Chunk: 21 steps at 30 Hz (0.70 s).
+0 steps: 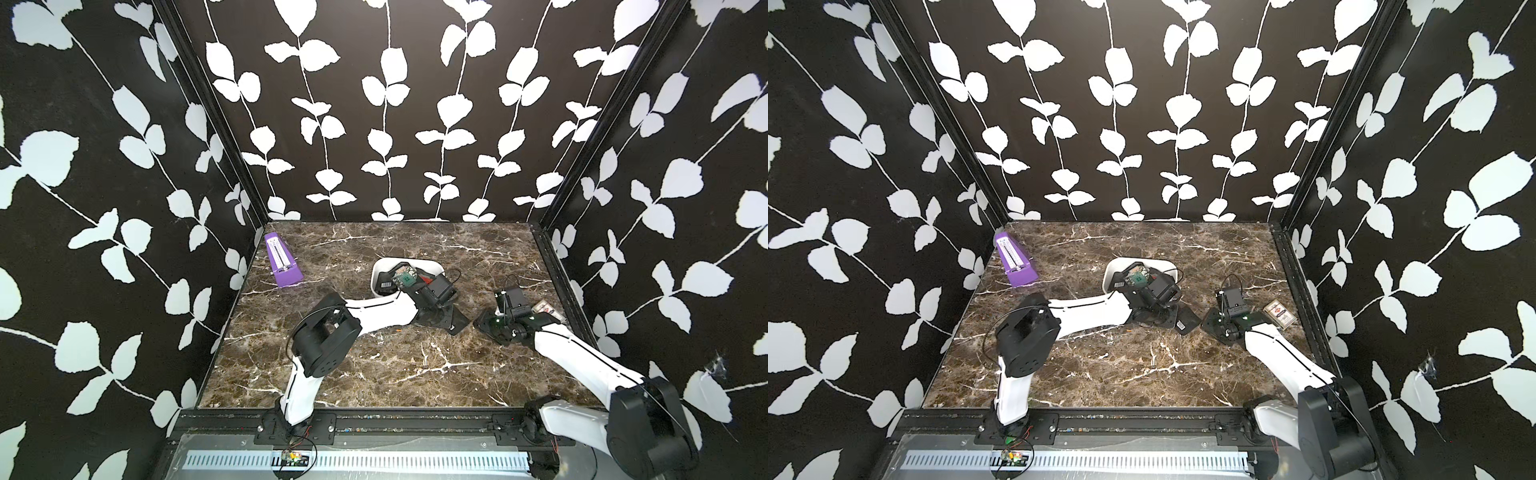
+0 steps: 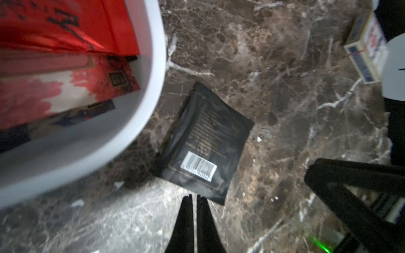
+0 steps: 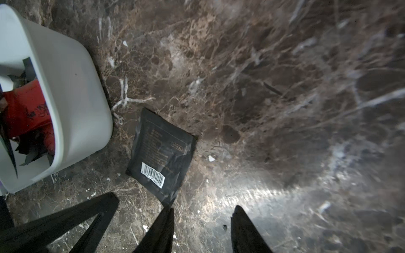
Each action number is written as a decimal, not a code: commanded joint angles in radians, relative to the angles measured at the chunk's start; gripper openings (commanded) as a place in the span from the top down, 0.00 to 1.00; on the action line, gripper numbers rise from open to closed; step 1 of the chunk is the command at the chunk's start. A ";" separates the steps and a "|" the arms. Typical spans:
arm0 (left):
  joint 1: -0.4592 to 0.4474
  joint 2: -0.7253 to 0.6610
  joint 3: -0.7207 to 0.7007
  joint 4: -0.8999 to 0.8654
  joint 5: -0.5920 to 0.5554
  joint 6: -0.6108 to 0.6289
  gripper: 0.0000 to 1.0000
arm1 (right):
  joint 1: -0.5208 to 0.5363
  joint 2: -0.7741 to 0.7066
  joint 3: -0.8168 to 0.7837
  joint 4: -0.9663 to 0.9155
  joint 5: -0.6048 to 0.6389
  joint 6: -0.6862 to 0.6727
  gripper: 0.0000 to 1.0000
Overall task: Put the tea bags into the storage box
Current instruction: Pick up the tea bag from the center of the board.
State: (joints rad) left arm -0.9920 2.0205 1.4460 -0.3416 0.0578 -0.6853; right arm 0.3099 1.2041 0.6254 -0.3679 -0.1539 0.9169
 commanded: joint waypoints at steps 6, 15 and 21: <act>0.003 0.054 0.086 -0.052 -0.043 0.080 1.00 | -0.004 0.083 0.002 0.106 -0.027 0.019 0.57; 0.003 0.082 0.059 -0.037 -0.058 0.091 1.00 | -0.004 0.159 0.026 0.154 -0.039 0.016 0.58; 0.003 0.089 0.033 -0.028 -0.052 0.089 1.00 | -0.005 0.205 0.044 0.172 -0.037 0.010 0.58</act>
State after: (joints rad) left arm -0.9901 2.1067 1.5013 -0.3569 0.0135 -0.6090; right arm 0.3092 1.3937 0.6285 -0.2211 -0.1944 0.9318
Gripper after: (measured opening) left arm 0.047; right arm 0.420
